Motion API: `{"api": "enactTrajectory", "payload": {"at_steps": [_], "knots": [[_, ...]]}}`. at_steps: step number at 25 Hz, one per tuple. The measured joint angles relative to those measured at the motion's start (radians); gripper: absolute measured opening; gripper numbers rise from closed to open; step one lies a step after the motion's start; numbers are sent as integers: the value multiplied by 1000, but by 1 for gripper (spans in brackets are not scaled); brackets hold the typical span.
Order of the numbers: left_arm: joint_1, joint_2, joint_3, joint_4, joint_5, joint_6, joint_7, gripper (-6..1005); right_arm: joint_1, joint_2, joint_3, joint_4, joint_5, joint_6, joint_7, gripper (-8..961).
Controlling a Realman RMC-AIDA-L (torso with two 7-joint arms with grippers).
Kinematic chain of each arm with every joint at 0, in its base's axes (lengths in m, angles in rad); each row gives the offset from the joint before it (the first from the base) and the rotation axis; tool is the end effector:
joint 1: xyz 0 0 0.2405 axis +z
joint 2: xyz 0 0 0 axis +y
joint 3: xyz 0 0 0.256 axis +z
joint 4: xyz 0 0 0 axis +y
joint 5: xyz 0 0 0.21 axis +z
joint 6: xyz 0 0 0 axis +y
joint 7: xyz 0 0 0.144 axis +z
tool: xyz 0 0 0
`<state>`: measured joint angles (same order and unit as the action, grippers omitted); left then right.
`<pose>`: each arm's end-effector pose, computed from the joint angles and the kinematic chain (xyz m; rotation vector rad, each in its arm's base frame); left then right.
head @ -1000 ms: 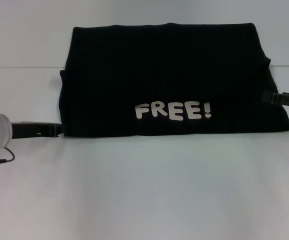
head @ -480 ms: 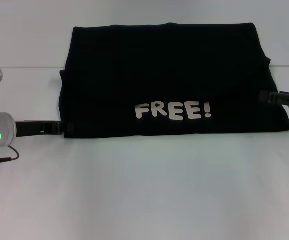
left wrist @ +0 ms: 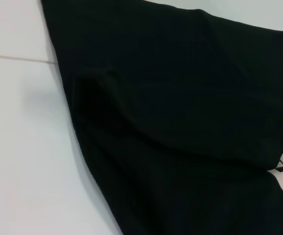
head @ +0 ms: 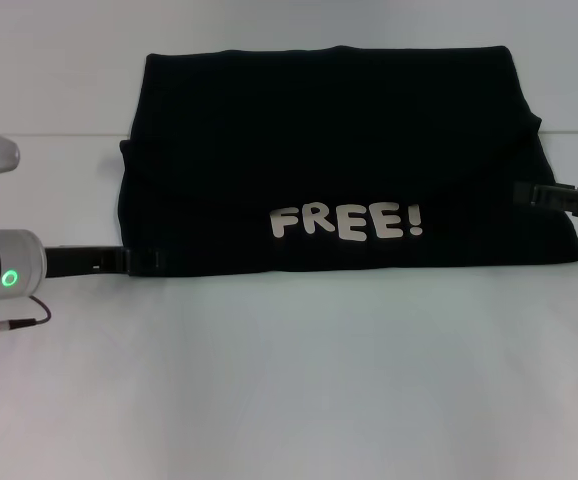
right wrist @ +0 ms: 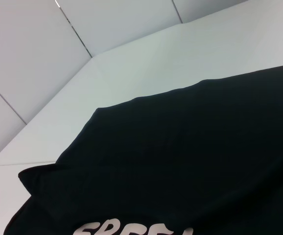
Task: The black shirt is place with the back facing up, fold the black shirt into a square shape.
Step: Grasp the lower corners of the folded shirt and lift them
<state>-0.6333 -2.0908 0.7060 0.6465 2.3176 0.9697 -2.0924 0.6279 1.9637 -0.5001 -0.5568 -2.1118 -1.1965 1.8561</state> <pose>-0.3051 0.3958 -0.0021 -2.1350 -1.3501 -0.2809 0.3083 0.3959 0.0573 -2.1670 1.2576 0.6095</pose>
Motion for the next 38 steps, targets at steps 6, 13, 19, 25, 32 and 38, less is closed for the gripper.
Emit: {"api": "enactTrajectory", "payload": {"at_steps": [6,13,19,25,32,38], "knots": [[-4,0,1,1,3,7,0,569,0,-1,0,0,2,0,2,914],[-6,5,22,-1,11,7,10,435,2,-2,1,-5,3,0,2,915],[-9,5,30,-3,16,4,10,276,3,-1,2,-13,3,-2,2,915],[-9,5,30,-1,16,2,11,50,3,0,2,-15,4,-1,2,914],[-18,8,30,8,42,27,2,5,4,-7,-4,-15,-59,44,56,913],[-16,12,21,47,42,94,2,5,1,-10,-4,-15,-107,83,94,912]]}}
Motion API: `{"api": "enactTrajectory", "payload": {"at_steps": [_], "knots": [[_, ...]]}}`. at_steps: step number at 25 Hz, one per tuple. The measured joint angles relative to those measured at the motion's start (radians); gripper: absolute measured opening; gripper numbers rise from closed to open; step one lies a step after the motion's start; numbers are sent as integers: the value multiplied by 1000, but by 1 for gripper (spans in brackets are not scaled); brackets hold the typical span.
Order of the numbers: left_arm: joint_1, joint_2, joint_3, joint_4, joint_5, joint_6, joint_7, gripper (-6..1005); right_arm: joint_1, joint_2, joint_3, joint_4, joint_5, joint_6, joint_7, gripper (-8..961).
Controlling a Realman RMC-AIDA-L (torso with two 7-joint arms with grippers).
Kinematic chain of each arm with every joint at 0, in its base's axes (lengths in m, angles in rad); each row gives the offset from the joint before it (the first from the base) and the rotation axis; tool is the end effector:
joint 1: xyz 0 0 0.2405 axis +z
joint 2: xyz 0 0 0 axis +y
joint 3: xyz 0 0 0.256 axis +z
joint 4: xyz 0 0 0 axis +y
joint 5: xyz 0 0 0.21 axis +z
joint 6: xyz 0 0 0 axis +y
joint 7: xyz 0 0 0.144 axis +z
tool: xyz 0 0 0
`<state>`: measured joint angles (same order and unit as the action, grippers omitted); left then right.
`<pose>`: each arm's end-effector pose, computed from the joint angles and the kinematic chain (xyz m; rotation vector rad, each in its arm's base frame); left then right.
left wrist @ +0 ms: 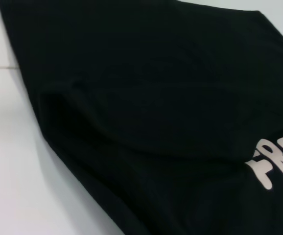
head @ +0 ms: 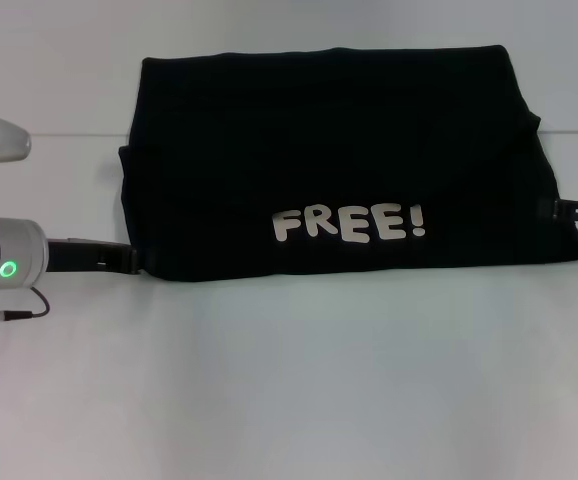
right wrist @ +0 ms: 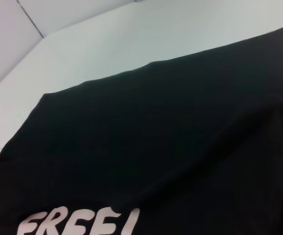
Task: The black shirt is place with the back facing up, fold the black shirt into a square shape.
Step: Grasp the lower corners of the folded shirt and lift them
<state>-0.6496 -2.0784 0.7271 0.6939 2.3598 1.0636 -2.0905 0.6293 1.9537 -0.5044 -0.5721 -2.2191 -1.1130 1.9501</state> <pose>-0.2923 0.3974 0.0042 -2.2440 -1.2847 -0.2252 0.3264 0.3985 0.0640 -2.0812 1.3245 0.4705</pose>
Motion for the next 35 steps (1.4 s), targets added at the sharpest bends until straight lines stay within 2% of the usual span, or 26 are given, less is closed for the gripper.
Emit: {"api": "enactTrajectory", "payload": {"at_steps": [12,16,18,23,34,35], "knots": [[6,8,-3,10,-1,21,-9,5,7,-16,-3,1,-42,46,70,910],[7,8,-1,10,-1,19,-5,5,17,-3,-25,14,-71,103,83,909],[5,8,-1,9,-1,16,-5,5,22,11,-61,24,-76,145,84,909],[3,9,-3,10,-1,12,-7,5,30,15,-92,52,-77,165,85,908],[0,15,-3,5,-1,7,-6,5,18,16,-89,57,-79,182,85,906],[0,15,-3,5,-1,7,-6,5,17,16,-85,57,-79,186,85,881]]}}
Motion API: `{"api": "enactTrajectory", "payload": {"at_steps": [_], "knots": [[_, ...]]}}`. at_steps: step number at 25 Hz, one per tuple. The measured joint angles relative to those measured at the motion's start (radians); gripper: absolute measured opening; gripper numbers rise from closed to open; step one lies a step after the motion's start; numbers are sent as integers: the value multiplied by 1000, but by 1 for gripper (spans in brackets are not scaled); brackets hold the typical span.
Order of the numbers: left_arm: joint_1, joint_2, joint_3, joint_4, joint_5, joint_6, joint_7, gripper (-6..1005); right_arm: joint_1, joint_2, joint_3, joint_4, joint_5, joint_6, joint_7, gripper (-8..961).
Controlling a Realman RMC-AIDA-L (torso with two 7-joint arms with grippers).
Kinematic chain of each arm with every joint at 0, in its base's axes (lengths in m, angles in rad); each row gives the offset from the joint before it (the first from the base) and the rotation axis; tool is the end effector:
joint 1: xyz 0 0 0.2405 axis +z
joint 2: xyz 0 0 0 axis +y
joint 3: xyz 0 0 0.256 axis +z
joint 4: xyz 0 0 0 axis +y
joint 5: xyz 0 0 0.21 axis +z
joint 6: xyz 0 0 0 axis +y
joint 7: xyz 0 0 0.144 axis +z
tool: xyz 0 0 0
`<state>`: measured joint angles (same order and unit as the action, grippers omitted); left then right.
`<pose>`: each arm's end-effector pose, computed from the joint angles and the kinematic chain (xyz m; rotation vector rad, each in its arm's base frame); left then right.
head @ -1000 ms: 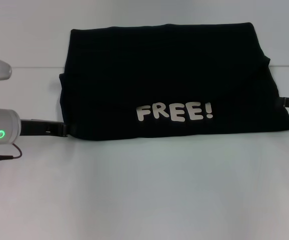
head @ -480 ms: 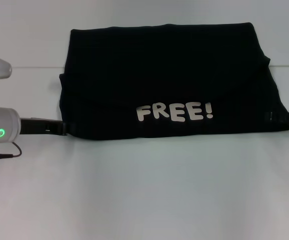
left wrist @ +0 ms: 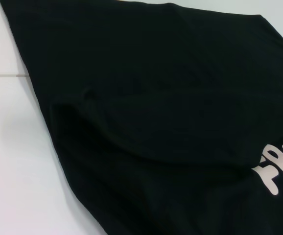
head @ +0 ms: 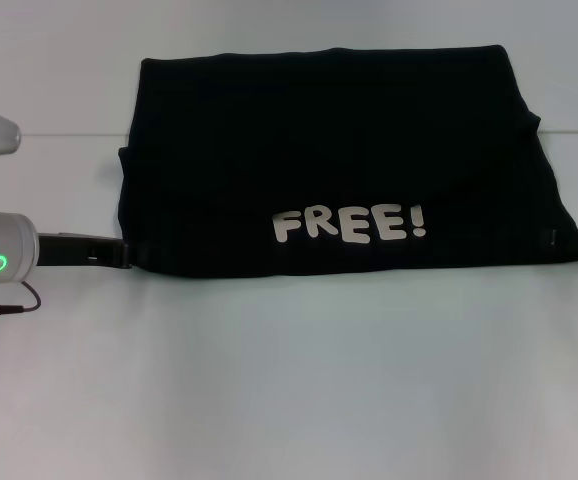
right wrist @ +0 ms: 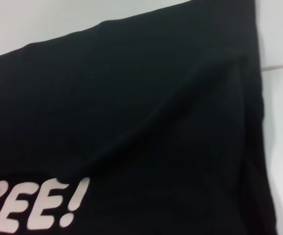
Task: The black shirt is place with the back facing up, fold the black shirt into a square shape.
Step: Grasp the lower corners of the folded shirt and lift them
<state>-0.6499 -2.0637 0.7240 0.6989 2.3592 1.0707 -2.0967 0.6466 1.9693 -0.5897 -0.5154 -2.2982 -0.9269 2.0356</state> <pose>-0.2941 0.3996 0.0122 -2.2337 -1.2810 -0.2241 0.3418 0.4029 0.0432 -1.9942 1.3761 0.2970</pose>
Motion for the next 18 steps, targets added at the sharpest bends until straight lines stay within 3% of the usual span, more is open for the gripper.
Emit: {"api": "enactTrajectory", "payload": {"at_steps": [7,18], "knots": [[0,-1,0,-1,0,-1,0,5,3,-4,-1,1,1,45,0,710],[-2,0,0,-3,0,-9,1,5,9,1,-27,30,3,34,-10,599]]}}
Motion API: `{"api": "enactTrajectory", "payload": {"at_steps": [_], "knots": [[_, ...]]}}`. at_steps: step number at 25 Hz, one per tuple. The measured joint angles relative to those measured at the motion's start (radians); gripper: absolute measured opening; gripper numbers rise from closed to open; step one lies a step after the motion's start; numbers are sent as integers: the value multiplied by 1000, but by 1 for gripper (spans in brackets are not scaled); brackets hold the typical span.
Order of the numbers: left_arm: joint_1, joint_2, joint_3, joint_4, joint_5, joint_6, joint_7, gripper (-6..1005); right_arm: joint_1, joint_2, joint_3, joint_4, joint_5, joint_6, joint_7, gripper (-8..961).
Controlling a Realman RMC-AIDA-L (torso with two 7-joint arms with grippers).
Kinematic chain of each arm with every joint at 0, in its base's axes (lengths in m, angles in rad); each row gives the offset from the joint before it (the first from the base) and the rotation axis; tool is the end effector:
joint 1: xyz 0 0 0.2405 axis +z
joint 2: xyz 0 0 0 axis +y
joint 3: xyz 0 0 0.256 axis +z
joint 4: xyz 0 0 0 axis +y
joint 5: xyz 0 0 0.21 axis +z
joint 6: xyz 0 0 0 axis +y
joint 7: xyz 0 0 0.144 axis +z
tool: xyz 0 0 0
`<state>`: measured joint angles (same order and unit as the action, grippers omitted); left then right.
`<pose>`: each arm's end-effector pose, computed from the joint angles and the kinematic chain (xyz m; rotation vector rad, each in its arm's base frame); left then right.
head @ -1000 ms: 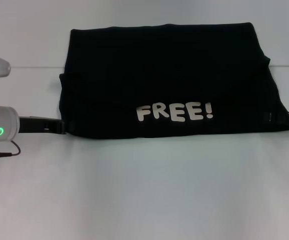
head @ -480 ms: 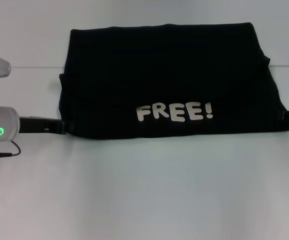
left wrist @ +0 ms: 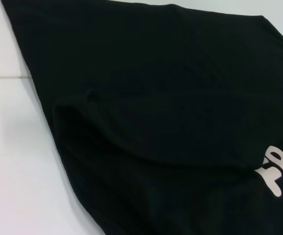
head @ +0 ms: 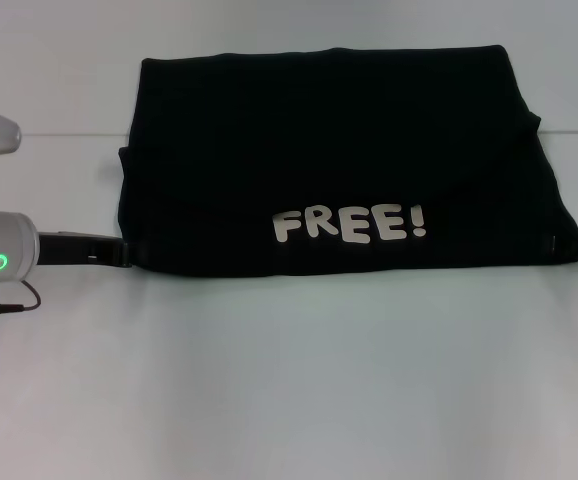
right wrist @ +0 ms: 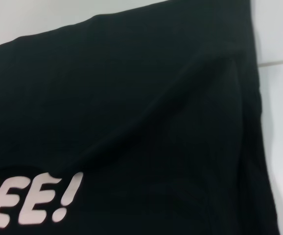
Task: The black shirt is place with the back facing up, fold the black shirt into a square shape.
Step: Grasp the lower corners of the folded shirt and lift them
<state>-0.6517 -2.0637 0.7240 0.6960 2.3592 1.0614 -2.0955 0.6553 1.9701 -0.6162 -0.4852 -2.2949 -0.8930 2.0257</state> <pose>-0.2943 0.4007 0.0123 -2.2279 -1.2772 -0.2234 0.3421 0.4036 0.0354 -2.0039 1.3676 0.2662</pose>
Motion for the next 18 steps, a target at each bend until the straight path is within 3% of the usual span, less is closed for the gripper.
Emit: {"api": "enactTrajectory", "payload": {"at_steps": [5,10,18], "knots": [[-1,1,0,1,0,0,0,4,-9,-6,6,-11,3,-16,1,415],[0,1,0,0,0,-1,0,4,-11,-9,6,-11,1,-18,-1,171],[27,4,-18,19,1,29,-5,4,-33,-30,17,-17,5,-99,-19,46]]}}
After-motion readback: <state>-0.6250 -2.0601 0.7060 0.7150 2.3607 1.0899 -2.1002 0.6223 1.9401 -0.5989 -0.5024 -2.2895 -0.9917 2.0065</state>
